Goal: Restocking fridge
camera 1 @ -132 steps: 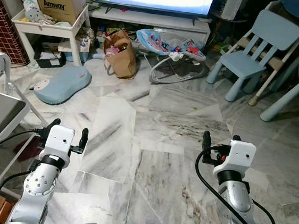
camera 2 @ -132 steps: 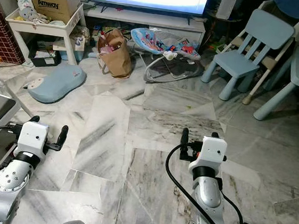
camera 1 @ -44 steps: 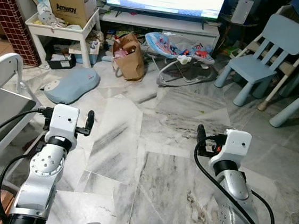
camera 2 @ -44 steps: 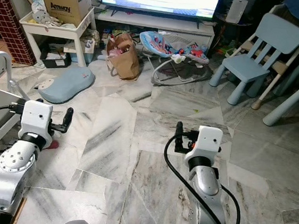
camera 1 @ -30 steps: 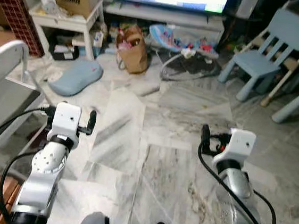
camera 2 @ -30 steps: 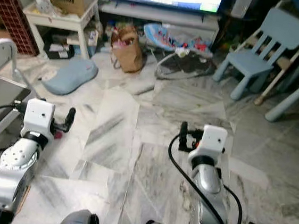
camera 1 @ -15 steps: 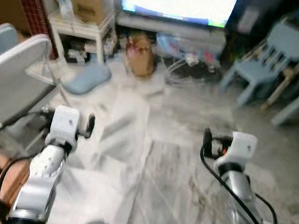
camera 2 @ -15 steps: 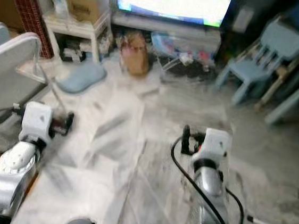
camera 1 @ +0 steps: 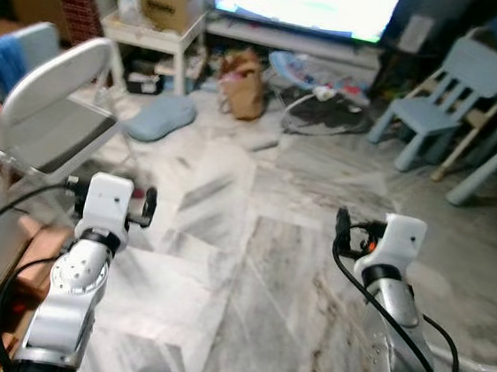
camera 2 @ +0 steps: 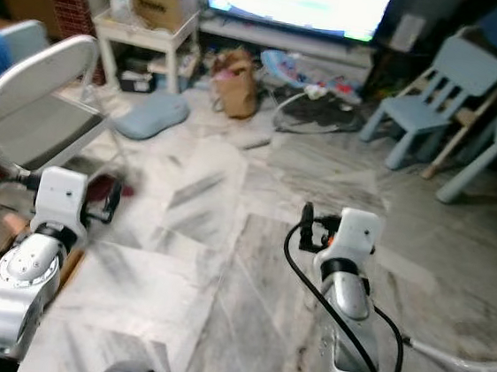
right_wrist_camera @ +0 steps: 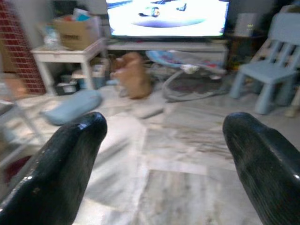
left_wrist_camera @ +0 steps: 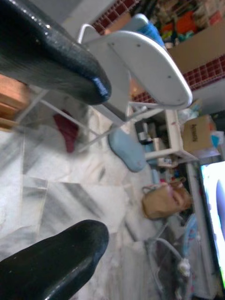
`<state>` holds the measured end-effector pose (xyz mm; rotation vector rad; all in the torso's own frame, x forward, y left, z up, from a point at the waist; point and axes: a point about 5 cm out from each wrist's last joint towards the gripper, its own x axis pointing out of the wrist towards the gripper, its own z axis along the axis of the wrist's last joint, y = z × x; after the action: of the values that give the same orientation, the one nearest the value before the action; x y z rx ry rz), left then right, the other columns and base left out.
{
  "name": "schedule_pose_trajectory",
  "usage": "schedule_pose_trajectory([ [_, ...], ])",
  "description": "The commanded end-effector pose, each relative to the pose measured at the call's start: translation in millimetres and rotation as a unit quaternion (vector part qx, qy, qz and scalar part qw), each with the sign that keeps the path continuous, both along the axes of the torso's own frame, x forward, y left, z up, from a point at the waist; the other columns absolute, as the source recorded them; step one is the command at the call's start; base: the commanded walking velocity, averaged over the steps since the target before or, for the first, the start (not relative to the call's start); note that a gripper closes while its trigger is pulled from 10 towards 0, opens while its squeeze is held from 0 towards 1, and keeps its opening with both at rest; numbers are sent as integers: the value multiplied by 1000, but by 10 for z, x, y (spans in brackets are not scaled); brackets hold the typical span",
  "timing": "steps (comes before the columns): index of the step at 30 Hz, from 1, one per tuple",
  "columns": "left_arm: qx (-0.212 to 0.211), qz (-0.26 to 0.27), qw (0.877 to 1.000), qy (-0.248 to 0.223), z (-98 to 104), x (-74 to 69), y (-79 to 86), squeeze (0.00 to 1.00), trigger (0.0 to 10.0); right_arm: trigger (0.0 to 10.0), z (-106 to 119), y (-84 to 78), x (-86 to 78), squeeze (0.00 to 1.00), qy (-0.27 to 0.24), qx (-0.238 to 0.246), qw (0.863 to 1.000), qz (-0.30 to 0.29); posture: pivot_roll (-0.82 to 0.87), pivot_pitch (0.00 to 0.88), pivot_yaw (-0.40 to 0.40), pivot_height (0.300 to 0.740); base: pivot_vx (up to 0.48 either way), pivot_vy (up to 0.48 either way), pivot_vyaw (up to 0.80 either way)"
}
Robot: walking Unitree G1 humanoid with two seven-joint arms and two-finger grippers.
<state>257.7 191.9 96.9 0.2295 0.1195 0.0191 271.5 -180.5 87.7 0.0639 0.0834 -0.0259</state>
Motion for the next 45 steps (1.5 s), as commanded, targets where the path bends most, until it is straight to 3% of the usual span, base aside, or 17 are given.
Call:
schedule_pose_trajectory([
  [1, 12, 9, 1000, -14, 74, 16, 48, 0, 10000, 10000, -9, -4, -26, 0, 2, -2, 1000, 4, 82, 26, -13, 740, 0, 480, 413],
  [6, 18, 27, 999, -6, 22, -23, 98, 0, 10000, 10000, -68, 20, -72, 0, 14, 2, 1000, 7, 83, 28, -16, 740, 0, 477, 793],
  [10, -2, 27, 1000, -6, 18, -31, 36, 0, 10000, 10000, -76, 86, -85, 0, 16, -3, 1000, 25, 86, 38, -23, 740, 0, 451, 794],
  [19, 8, 3, 999, 39, -131, -195, 41, 0, 10000, 10000, -125, 15, -75, 0, 27, -9, 999, 18, 88, 37, -20, 740, -95, 417, 792],
  [24, 12, 2, 999, 39, -124, -194, 40, 0, 10000, 10000, -130, 14, -68, 0, 28, -8, 999, 18, 95, 35, -22, 740, -319, 362, 679],
  [37, -1, 8, 1000, 25, -77, -193, 50, 0, 10000, 10000, -160, -39, -26, 0, 33, -19, 999, -3, 106, 17, -31, 740, -345, 224, 0],
  [45, 12, 18, 1000, 6, -28, -166, 107, 0, 10000, 10000, -153, 11, -3, 0, 29, -10, 1000, 2, 113, 23, -40, 740, 0, 0, 0],
])
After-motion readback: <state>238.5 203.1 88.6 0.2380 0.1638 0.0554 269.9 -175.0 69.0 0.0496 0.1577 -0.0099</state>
